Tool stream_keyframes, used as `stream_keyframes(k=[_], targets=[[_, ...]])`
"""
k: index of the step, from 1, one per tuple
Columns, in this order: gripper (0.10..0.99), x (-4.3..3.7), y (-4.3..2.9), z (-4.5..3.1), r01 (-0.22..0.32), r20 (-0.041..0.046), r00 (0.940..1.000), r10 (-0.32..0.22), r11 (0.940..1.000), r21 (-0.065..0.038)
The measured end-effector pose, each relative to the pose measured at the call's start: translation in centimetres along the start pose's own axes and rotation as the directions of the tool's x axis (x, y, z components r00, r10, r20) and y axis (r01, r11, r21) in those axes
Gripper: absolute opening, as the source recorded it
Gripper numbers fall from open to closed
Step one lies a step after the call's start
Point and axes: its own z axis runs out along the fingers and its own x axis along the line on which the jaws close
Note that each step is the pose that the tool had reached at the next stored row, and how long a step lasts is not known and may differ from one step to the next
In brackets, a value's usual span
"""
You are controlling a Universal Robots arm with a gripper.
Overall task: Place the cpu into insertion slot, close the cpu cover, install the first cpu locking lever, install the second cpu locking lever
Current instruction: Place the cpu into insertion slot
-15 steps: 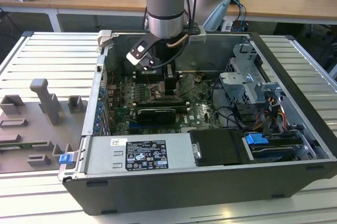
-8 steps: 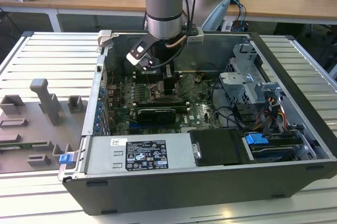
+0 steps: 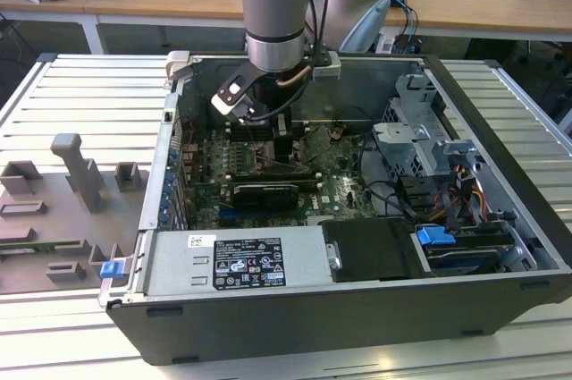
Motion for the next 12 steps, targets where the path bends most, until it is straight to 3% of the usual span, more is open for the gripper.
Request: stream_keyframes(k=[12], targets=[[0.541, 0.16, -0.08, 0.95, -0.016, 0.0017, 0.9999, 0.016, 0.9999, 0.0]])
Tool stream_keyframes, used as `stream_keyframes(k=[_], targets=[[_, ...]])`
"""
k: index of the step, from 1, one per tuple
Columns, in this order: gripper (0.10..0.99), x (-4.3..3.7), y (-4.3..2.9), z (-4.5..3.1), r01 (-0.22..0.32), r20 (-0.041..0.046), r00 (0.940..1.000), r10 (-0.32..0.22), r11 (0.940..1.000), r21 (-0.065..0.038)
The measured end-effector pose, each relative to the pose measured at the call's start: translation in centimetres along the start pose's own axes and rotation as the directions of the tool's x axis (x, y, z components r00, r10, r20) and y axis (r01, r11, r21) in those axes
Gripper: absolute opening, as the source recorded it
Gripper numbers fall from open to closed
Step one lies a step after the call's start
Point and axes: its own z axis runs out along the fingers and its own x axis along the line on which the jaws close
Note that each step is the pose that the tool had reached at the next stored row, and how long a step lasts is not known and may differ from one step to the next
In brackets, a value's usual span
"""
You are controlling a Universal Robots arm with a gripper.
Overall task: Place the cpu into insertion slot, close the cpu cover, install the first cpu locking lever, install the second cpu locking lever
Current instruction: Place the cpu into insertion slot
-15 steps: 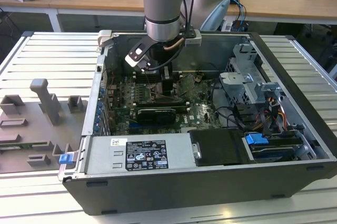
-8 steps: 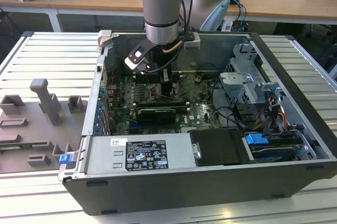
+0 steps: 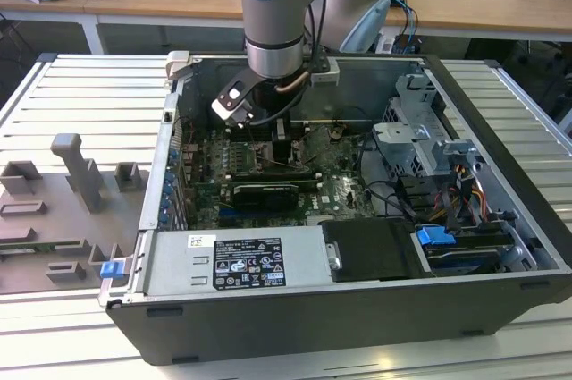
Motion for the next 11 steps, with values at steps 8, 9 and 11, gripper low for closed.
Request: stream_keyframes(k=[8, 9, 11], targets=[[0.541, 0.08, -0.02, 0.3, 0.0, 0.0002, 1.0, 0.0, 1.0, 0.0], [0.541, 0.08, -0.02, 0.3, 0.0, 0.0001, 1.0, 0.0, 1.0, 0.0], [0.541, 0.08, -0.02, 0.3, 0.0, 0.0003, 1.0, 0.0, 1.0, 0.0]])
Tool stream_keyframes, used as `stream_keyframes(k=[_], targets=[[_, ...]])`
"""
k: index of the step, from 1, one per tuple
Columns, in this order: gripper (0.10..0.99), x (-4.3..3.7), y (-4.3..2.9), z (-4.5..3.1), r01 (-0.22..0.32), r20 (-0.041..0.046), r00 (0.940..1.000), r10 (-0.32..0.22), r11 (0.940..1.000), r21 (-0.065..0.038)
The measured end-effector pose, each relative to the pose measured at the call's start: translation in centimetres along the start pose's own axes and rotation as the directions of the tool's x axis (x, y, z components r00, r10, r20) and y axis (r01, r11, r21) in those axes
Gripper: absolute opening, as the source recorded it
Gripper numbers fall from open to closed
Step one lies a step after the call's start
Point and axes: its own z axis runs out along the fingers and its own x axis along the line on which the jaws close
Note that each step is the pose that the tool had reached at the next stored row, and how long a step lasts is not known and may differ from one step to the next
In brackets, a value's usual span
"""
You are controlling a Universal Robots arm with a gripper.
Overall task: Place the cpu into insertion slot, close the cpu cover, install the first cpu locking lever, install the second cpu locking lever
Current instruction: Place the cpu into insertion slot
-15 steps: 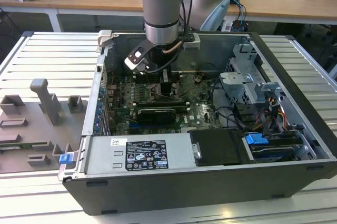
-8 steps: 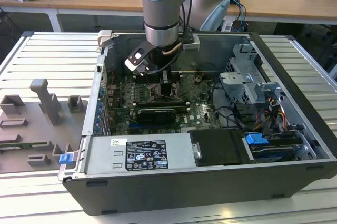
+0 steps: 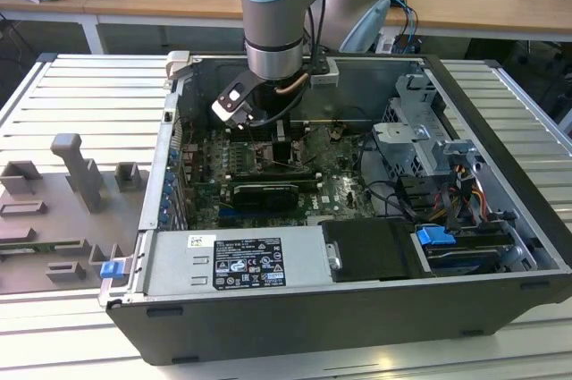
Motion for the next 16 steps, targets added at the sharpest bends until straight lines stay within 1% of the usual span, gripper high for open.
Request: stream_keyframes(k=[2, 3, 9, 10, 11, 12, 13, 15, 16], targets=[[0.553, 0.0, 0.0, 0.0, 0.0, -0.0001, 1.0, 0.0, 1.0, 0.0], [0.616, 0.0, 0.01, 0.0, 0.0, -0.0001, 1.0, 0.0, 1.0, 0.0], [0.616, 0.0, 0.04, -0.11, 0.0, 0.0, 1.0, 0.0, 1.0, 0.0], [0.616, 0.0, 0.06, -0.29, 0.0, -0.0001, 1.0, 0.0, 1.0, 0.0], [0.616, 0.01, 0.12, -0.93, 0.0, -0.0001, 1.0, 0.0, 1.0, 0.0], [0.616, 0.01, 0.13, -0.98, 0.0, -0.0001, 1.0, 0.0, 1.0, 0.0], [0.6, 0.01, 0.13, -1.01, 0.0, -0.0001, 1.0, 0.0, 1.0, 0.0], [0.6, 0.01, 0.14, -1.07, 0.0, -0.0002, 1.0, 0.0, 1.0, 0.0], [0.537, 0.01, 0.14, -1.09, 0.0, -0.0002, 1.0, 0.0, 1.0, 0.0]])
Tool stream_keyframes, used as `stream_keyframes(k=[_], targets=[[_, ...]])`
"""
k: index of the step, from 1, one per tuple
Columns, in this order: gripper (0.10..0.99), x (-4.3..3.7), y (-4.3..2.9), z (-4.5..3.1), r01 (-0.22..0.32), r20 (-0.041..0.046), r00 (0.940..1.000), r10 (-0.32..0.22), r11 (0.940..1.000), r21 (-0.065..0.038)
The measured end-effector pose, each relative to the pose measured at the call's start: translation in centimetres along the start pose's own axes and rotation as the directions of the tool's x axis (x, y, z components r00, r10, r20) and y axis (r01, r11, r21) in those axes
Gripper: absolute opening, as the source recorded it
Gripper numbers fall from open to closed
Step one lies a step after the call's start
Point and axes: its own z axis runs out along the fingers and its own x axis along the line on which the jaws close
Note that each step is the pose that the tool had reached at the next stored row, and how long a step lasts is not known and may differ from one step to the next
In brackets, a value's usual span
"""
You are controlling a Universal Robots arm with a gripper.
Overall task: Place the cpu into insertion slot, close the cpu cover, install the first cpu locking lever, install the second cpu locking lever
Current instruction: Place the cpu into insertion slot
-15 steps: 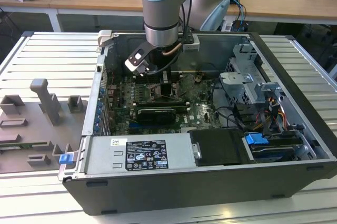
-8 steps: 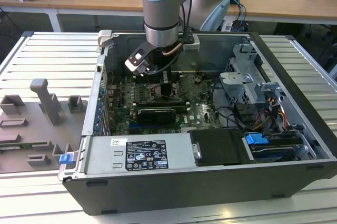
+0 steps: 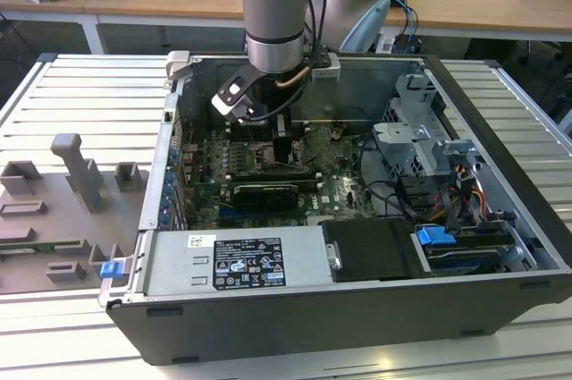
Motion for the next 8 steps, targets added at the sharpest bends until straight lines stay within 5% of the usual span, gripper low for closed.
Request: stream_keyframes(k=[1, 3, 5, 8], targets=[[0.412, 0.0, 0.0, -0.02, 0.0, 0.0002, 1.0, 0.0, 1.0, 0.0], [0.353, 0.0, 0.0, -0.07, 0.0, 0.0004, 1.0, 0.0, 1.0, 0.0], [0.169, 0.0, 0.01, -0.15, 0.0, 0.0007, 1.0, 0.0, 1.0, 0.0], [0.106, 0.0, 0.03, -0.3, 0.0, 0.0007, 1.0, 0.0, 1.0, 0.0]])
